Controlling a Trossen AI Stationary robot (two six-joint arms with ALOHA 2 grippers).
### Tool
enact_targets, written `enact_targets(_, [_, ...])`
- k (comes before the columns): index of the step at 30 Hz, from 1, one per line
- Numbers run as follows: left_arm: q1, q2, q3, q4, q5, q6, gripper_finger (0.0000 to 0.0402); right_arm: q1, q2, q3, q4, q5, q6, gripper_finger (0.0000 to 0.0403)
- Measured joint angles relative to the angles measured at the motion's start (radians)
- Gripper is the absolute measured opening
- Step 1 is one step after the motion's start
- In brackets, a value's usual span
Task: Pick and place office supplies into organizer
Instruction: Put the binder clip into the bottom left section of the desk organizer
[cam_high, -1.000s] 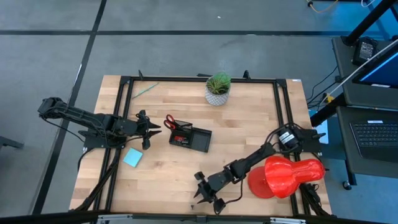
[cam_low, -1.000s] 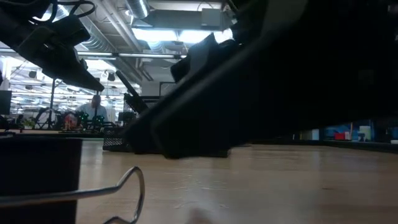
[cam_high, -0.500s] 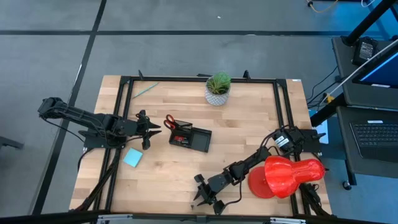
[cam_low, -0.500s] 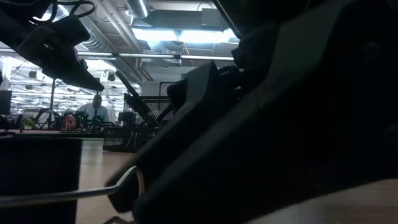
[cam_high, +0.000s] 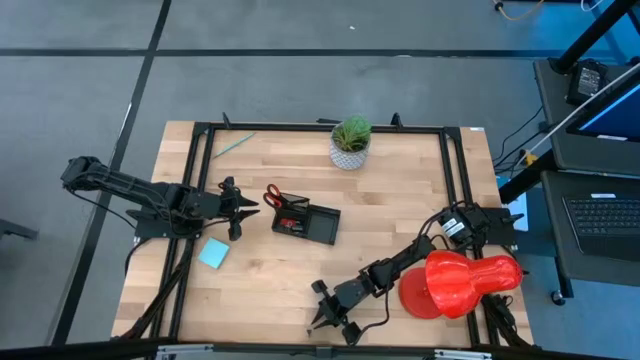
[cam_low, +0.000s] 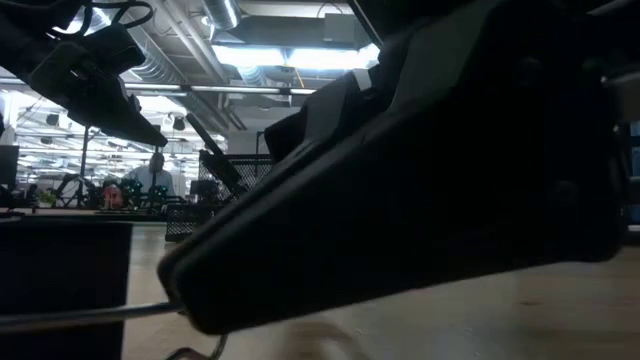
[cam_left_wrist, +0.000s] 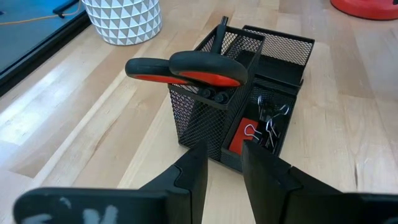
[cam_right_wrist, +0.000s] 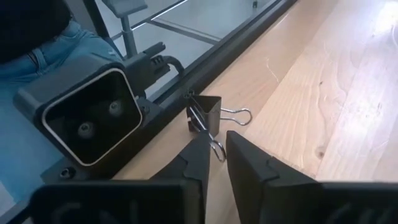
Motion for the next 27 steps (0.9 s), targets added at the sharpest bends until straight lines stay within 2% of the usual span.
enact_targets(15, [0.0,0.0,0.0,0.0,0.0,0.0,0.0092,0.0,0.0,0.0,-0.003,0.0,-0.001,0.0043])
enact_targets(21, [0.0,0.0,0.0,0.0,0.0,0.0,0.0092,0.0,0.0,0.0,-0.003,0.001,-0.002,0.0008])
enact_targets(27, [0.0,0.0,0.0,0.0,0.0,0.0,0.0092,0.0,0.0,0.0,-0.003,0.028,0.002,0.0005])
